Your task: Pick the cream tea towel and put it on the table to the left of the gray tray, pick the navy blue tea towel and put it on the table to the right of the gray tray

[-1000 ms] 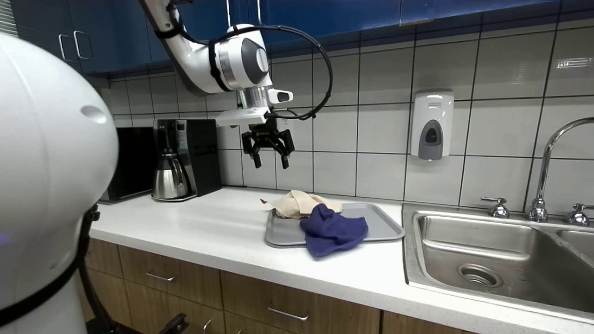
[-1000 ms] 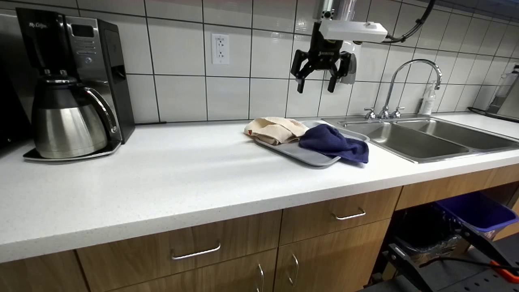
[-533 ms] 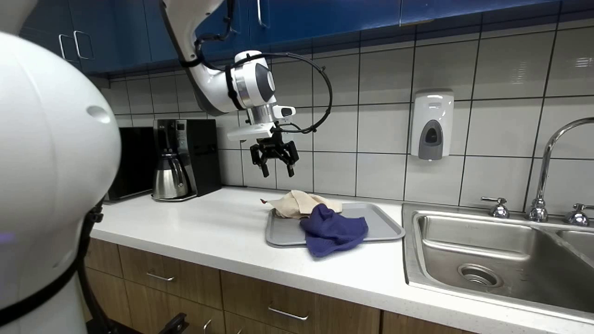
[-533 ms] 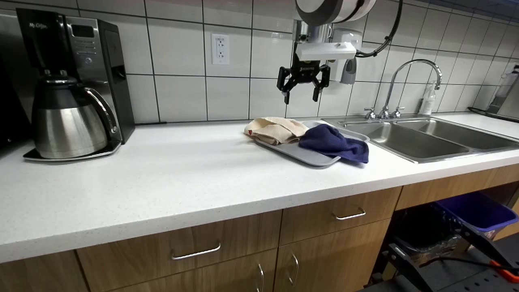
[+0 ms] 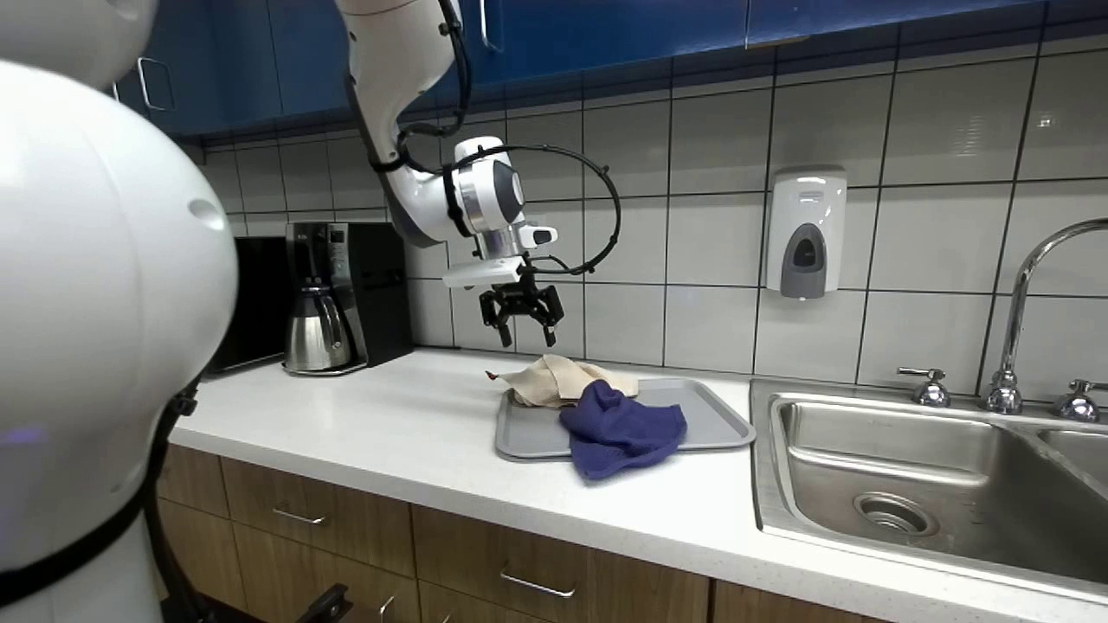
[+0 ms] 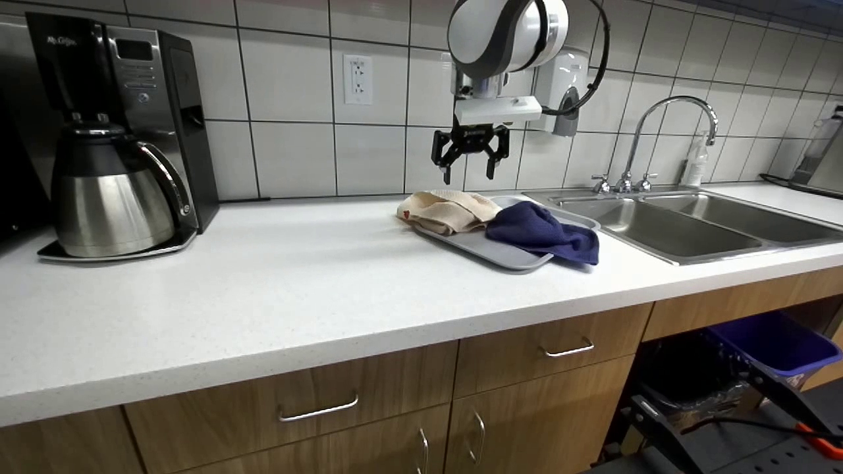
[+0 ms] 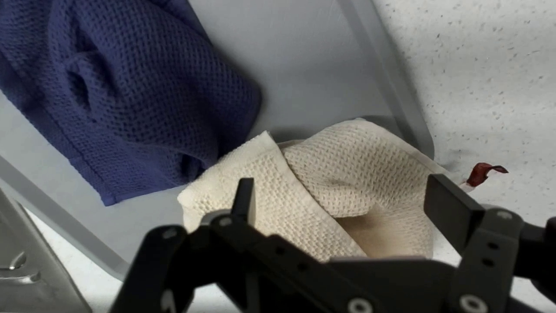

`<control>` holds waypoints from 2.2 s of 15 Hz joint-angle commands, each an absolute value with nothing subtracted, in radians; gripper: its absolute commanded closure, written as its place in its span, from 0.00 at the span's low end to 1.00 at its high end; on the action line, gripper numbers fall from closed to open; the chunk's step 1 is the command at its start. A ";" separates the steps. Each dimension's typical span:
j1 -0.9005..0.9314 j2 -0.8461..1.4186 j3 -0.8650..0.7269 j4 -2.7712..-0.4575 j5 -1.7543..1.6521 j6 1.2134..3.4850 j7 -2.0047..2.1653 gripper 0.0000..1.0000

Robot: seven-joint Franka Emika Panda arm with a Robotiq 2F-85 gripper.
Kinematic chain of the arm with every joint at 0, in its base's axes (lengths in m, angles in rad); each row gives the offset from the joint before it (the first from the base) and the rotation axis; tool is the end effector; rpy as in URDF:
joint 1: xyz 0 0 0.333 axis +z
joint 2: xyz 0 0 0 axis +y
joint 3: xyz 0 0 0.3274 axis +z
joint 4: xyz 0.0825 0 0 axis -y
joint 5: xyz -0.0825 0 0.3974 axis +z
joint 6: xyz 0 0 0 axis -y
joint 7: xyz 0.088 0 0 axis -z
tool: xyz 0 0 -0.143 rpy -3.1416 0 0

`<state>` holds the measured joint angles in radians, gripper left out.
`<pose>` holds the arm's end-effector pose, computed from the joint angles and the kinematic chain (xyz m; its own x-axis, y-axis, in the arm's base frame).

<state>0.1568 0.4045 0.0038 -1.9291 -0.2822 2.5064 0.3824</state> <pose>0.6528 0.1017 0.2612 0.9770 0.0053 0.2131 -0.0230 -0.9913 0.1297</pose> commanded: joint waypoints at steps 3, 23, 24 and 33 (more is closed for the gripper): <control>0.179 0.551 -0.028 -1.753 -0.272 2.462 0.327 0.00; 0.162 0.807 -0.069 -1.484 -0.253 2.413 0.200 0.00; 0.160 0.814 -0.071 -1.475 -0.252 2.411 0.197 0.00; 0.127 0.893 -0.058 -1.380 -0.211 2.369 0.138 0.01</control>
